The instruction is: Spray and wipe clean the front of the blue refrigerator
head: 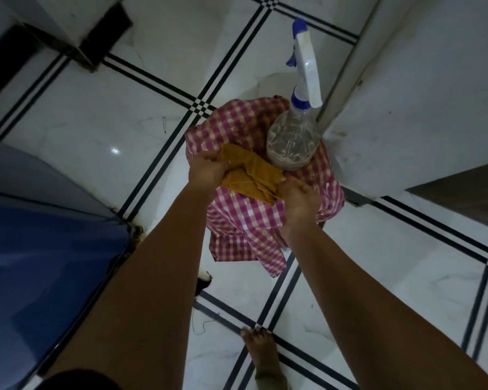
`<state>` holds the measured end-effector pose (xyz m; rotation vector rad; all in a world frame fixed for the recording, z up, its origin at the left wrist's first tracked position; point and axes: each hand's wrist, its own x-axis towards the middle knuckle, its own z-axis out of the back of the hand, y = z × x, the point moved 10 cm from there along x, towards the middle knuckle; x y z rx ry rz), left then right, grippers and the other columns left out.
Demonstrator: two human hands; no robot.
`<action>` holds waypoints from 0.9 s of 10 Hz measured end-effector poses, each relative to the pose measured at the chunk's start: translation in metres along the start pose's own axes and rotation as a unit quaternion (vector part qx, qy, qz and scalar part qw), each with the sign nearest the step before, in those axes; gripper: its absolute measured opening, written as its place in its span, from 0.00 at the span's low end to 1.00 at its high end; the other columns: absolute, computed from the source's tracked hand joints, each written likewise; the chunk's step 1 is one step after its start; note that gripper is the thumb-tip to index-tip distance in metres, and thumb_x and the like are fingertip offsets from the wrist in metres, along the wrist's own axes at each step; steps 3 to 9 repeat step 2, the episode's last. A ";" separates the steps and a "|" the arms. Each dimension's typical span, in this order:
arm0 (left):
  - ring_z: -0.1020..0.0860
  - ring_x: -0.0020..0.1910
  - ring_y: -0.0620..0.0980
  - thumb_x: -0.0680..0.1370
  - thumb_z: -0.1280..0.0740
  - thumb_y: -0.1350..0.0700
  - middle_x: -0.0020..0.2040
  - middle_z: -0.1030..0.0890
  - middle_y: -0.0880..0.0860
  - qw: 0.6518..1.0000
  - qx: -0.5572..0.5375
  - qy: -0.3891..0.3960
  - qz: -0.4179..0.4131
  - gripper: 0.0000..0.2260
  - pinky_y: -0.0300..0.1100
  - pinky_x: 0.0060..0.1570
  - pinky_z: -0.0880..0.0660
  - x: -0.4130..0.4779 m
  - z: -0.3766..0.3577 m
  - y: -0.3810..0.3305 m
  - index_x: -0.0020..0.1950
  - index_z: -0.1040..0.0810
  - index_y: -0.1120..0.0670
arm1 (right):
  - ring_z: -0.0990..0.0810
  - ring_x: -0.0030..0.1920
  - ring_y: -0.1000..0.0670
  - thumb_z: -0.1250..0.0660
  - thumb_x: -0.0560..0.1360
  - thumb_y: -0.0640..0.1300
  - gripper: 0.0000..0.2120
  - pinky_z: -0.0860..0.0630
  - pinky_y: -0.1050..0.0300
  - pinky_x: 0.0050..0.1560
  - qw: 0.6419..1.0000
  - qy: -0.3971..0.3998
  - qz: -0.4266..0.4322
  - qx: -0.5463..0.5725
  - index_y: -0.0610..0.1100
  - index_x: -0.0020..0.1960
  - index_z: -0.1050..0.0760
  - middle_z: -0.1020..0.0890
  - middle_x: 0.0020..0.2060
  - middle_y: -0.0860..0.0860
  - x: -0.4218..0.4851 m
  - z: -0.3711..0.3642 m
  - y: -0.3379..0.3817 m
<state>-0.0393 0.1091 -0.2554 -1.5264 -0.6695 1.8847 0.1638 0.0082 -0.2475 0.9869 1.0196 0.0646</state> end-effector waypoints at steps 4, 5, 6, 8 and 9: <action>0.24 0.57 0.56 0.74 0.33 0.58 0.61 0.25 0.57 0.999 -0.033 -0.028 -0.016 0.19 0.51 0.58 0.26 -0.055 0.024 -0.023 0.65 0.29 0.55 | 0.27 0.38 0.59 0.35 0.75 0.39 0.04 0.29 0.64 0.42 0.996 0.071 -0.009 0.056 0.45 0.49 0.26 0.24 0.38 0.55 -0.064 -0.004 0.048; 0.24 0.57 0.56 0.74 0.33 0.58 0.61 0.25 0.57 0.999 -0.033 -0.028 -0.016 0.19 0.51 0.58 0.26 -0.055 0.024 -0.023 0.65 0.29 0.55 | 0.27 0.38 0.59 0.35 0.75 0.39 0.04 0.29 0.64 0.42 0.996 0.071 -0.009 0.056 0.45 0.49 0.26 0.24 0.38 0.55 -0.064 -0.004 0.048; 0.24 0.57 0.56 0.74 0.33 0.58 0.61 0.25 0.57 0.999 -0.033 -0.028 -0.016 0.19 0.51 0.58 0.26 -0.055 0.024 -0.023 0.65 0.29 0.55 | 0.27 0.38 0.59 0.35 0.75 0.39 0.04 0.29 0.64 0.42 0.996 0.071 -0.009 0.056 0.45 0.49 0.26 0.24 0.38 0.55 -0.064 -0.004 0.048; 0.24 0.57 0.56 0.74 0.33 0.58 0.61 0.25 0.57 0.999 -0.033 -0.028 -0.016 0.19 0.51 0.58 0.26 -0.055 0.024 -0.023 0.65 0.29 0.55 | 0.27 0.38 0.59 0.35 0.75 0.39 0.04 0.29 0.64 0.42 0.996 0.071 -0.009 0.056 0.45 0.49 0.26 0.24 0.38 0.55 -0.064 -0.004 0.048; 0.24 0.57 0.56 0.74 0.33 0.58 0.61 0.25 0.57 0.999 -0.033 -0.028 -0.016 0.19 0.51 0.58 0.26 -0.055 0.024 -0.023 0.65 0.29 0.55 | 0.27 0.38 0.59 0.35 0.75 0.39 0.04 0.29 0.64 0.42 0.996 0.071 -0.009 0.056 0.45 0.49 0.26 0.24 0.38 0.55 -0.064 -0.004 0.048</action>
